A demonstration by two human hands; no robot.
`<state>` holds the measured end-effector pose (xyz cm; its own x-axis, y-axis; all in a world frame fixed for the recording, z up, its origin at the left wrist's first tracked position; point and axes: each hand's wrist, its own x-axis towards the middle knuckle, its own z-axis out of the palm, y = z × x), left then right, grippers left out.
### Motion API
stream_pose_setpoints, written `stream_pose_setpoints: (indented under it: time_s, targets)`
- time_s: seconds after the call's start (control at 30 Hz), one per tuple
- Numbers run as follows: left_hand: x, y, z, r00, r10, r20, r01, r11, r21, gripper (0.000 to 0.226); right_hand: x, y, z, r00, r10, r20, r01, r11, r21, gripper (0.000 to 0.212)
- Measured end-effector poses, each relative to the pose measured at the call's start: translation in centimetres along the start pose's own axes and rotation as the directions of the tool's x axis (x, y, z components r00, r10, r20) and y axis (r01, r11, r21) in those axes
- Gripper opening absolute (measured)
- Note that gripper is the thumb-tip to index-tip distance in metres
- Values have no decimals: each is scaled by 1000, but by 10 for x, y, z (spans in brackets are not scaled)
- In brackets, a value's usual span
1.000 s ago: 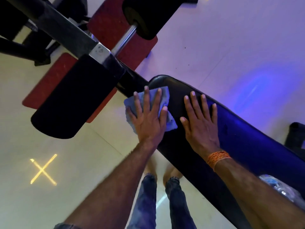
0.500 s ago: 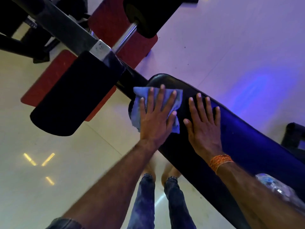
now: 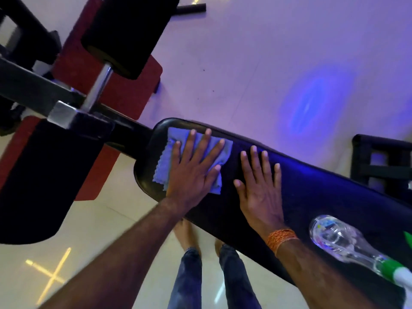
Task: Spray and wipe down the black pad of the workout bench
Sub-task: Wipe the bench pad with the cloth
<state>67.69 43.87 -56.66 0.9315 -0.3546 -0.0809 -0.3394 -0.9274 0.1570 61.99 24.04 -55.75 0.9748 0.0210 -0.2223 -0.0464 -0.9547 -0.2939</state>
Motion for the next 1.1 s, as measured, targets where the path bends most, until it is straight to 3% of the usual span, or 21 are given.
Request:
stream_pose_setpoints:
  time_s: [0.17,0.3,0.47,0.67,0.77,0.93,1.1]
  targets:
    - [37,21,-3,992,-129,-11,129,992,-12,57,-1,1,0,1000,1,6,-1,1000,-1,64]
    - [-21,34,-2,990,120,81,-118,993,-24,60,-17,-1,-3,992,121,-20,-121,993,-5,65]
    - [59,12,-7,955,277,101,-280,960,12,60,-28,-1,2,988,149,-35,-150,988,-27,65]
    - [-4,14,-4,915,387,113,-387,922,-20,60,-29,-13,-2,968,248,-28,-247,969,14,63]
    - [29,12,-2,899,425,103,-427,904,-10,60,-37,-13,0,961,275,-38,-275,961,12,64]
    - [30,30,0,936,340,90,-339,940,-25,61,-48,-8,5,959,277,-63,-277,961,9,65]
    - [-25,23,-1,900,409,151,-406,912,-49,60,-61,-8,3,960,274,-51,-272,962,32,64]
